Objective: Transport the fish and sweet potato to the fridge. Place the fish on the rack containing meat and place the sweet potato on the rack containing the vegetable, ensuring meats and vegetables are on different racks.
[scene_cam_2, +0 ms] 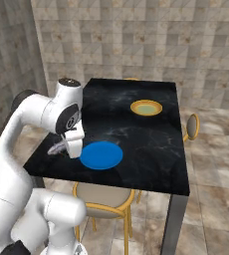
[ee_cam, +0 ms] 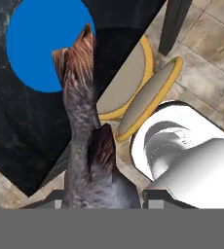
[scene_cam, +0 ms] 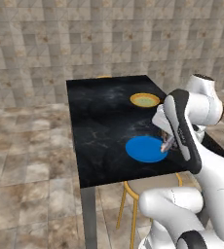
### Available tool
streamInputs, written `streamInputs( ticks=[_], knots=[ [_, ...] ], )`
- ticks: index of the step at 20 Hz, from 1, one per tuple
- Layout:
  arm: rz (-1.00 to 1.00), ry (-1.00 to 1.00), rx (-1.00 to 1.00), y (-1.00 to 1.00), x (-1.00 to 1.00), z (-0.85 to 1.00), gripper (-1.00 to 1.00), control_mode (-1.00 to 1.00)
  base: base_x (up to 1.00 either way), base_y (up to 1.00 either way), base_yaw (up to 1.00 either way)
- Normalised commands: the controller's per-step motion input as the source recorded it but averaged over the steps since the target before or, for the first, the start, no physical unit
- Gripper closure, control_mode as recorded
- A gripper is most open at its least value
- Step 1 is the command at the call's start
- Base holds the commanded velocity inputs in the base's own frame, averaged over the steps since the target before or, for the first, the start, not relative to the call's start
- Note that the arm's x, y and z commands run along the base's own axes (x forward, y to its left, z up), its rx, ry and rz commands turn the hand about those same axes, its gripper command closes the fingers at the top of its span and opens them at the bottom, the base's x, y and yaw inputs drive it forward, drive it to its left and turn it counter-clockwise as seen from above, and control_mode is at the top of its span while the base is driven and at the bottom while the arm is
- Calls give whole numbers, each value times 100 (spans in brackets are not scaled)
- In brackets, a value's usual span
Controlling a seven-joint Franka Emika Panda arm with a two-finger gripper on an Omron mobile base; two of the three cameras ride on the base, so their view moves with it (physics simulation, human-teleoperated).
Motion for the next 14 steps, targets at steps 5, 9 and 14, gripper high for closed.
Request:
streamInputs(
  ticks=[5, 9, 14],
  knots=[
    [-2, -32, -7, 2, -100, 83, 100, -100, 0, 0, 0],
    [-6, -25, -5, 0, -72, 82, 100, -100, 0, 0, 0],
    [-3, -10, 0, 0, -55, 89, 100, -100, 0, 0, 0]
  ],
)
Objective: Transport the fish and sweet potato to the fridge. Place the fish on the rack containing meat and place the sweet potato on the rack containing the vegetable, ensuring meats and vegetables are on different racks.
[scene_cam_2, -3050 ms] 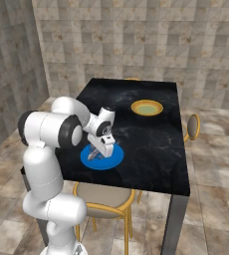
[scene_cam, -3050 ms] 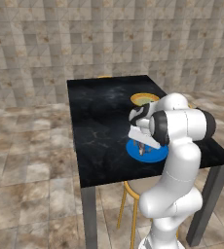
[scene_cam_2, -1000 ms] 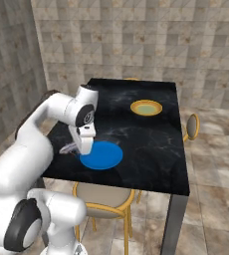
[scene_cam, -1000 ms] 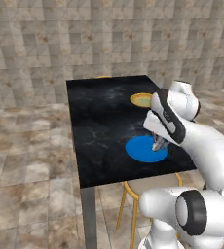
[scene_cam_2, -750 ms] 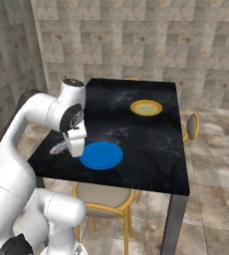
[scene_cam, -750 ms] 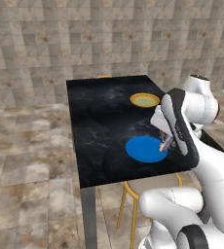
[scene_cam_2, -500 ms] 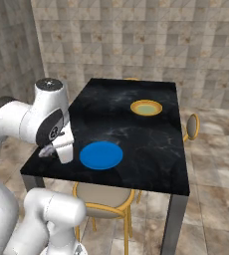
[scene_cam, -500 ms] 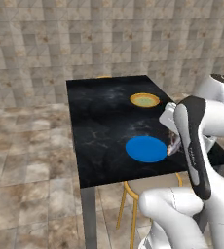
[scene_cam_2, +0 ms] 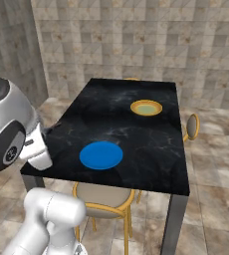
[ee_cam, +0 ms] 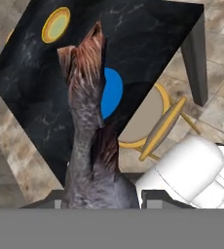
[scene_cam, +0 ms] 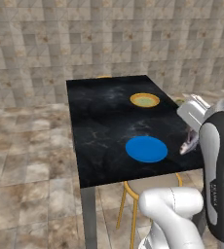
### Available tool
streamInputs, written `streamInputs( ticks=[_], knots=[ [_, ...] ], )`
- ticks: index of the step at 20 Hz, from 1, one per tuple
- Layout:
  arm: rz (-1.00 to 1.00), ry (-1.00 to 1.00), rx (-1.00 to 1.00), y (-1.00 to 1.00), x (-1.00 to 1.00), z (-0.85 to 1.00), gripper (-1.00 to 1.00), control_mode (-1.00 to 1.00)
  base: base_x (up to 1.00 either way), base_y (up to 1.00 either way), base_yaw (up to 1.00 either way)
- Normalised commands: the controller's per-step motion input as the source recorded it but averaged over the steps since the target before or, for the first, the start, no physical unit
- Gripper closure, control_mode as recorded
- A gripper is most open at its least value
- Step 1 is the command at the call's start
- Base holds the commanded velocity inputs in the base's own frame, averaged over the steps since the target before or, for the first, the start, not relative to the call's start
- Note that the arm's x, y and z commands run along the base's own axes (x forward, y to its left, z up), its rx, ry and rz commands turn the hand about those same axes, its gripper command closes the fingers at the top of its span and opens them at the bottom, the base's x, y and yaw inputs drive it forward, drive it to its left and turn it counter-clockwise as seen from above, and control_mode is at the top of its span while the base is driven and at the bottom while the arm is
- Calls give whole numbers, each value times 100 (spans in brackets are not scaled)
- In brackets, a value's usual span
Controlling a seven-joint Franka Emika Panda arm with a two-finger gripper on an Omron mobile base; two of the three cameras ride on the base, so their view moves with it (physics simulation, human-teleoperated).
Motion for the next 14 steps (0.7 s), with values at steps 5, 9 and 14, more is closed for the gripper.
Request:
streamInputs(
  ticks=[5, 9, 14],
  knots=[
    [-2, 0, 1, 0, -41, 65, 100, -100, 0, 0, 0],
    [0, 0, 1, 0, -43, 54, 100, -100, 0, 0, 0],
    [0, 0, 1, 0, -51, 35, 100, -100, 0, 0, 0]
  ],
)
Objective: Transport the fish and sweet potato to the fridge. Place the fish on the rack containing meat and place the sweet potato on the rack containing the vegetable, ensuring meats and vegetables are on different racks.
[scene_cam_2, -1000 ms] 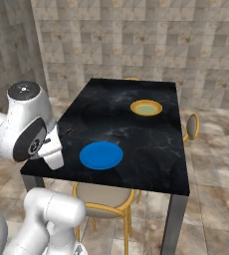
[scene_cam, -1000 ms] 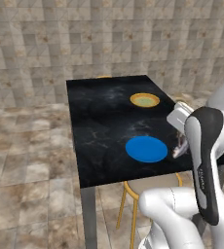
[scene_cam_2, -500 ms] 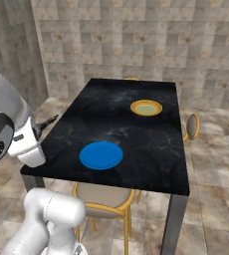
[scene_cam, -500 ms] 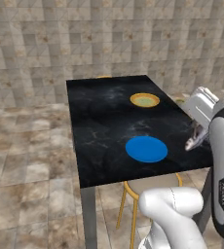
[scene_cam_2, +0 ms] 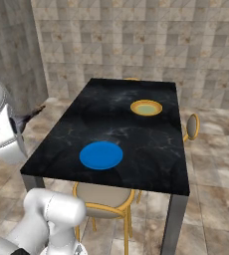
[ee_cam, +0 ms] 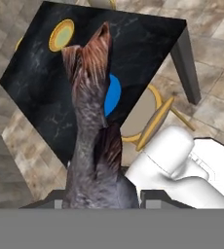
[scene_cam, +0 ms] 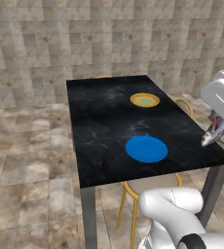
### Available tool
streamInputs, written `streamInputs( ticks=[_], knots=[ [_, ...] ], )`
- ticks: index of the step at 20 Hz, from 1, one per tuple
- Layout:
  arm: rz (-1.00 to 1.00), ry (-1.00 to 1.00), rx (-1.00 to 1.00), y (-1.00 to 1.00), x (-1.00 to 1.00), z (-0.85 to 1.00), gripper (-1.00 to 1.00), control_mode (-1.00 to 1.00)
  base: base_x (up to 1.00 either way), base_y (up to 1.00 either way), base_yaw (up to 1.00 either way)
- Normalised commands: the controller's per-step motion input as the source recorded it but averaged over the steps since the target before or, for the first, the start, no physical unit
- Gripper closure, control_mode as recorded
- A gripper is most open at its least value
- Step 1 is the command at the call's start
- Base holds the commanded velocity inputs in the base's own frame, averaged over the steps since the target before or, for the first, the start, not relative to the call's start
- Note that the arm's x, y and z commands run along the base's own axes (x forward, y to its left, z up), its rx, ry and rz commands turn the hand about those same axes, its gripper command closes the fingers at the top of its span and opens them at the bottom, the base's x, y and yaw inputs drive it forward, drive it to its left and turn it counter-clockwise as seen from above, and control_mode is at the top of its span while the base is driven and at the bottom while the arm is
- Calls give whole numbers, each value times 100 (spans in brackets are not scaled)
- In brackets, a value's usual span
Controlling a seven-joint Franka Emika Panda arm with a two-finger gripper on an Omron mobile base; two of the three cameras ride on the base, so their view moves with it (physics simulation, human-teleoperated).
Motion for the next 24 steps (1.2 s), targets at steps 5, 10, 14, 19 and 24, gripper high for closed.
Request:
streamInputs(
  ticks=[5, 10, 14, 19, 24],
  knots=[
    [0, 0, 0, 0, 0, 0, 100, 100, -1, 16, 13],
    [0, 0, 0, 0, 0, 0, 100, 100, 18, 34, 41],
    [0, 0, 0, 0, 0, 0, 100, 100, 13, 14, 74],
    [0, 0, 0, 0, 0, 0, 100, 100, 5, 0, 92],
    [0, 0, 0, 0, 0, 0, 100, 100, -40, 80, 66]
  ],
)
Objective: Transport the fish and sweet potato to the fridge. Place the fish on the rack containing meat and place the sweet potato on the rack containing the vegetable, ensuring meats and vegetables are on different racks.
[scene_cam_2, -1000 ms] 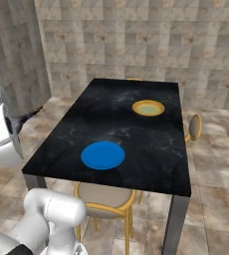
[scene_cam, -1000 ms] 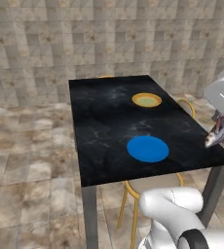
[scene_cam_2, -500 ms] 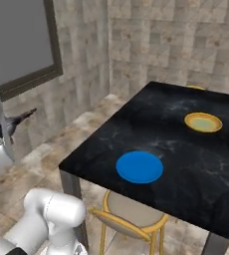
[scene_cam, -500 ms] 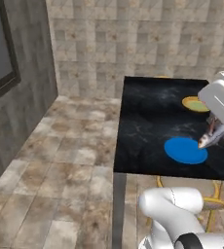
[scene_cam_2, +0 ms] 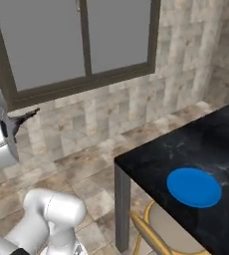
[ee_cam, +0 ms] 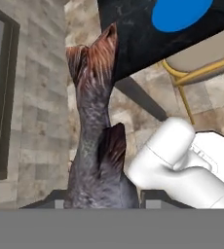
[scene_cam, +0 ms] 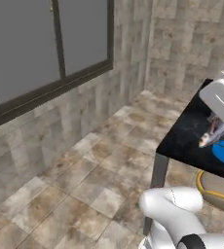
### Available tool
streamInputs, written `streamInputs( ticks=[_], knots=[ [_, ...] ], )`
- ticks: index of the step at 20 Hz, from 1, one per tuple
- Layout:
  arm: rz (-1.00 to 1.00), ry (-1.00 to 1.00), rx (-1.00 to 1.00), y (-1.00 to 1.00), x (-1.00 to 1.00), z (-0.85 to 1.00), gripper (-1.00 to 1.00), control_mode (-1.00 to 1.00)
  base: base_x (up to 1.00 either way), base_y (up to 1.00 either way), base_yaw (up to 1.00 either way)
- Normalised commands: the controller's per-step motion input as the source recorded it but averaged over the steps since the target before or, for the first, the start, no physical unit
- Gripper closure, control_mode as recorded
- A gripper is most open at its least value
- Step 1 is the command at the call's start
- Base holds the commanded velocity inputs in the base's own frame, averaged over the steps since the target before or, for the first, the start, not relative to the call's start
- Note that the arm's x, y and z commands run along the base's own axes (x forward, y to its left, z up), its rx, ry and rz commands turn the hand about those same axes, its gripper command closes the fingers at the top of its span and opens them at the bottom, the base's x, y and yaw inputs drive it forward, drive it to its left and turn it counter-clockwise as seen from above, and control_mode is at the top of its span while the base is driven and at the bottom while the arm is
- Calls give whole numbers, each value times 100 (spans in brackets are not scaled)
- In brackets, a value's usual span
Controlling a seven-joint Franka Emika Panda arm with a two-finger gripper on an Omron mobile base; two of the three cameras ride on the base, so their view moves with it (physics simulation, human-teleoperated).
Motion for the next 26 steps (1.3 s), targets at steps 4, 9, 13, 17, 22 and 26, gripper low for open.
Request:
streamInputs(
  ticks=[4, 9, 13, 17, 22, 26],
  knots=[
    [0, 0, 0, 0, 0, 0, 100, 100, -79, 100, 53],
    [0, 0, 0, 0, 0, 0, 100, 100, -79, 100, 52],
    [0, 0, 0, 0, 0, 0, 100, 100, -52, 100, 60],
    [0, 0, 0, 0, 0, 0, 100, 100, -11, 100, 69],
    [0, 0, 0, 0, 0, 0, 100, 100, 14, 70, 81],
    [0, 0, 0, 0, 0, 0, 100, 100, 19, 1, 98]
  ],
)
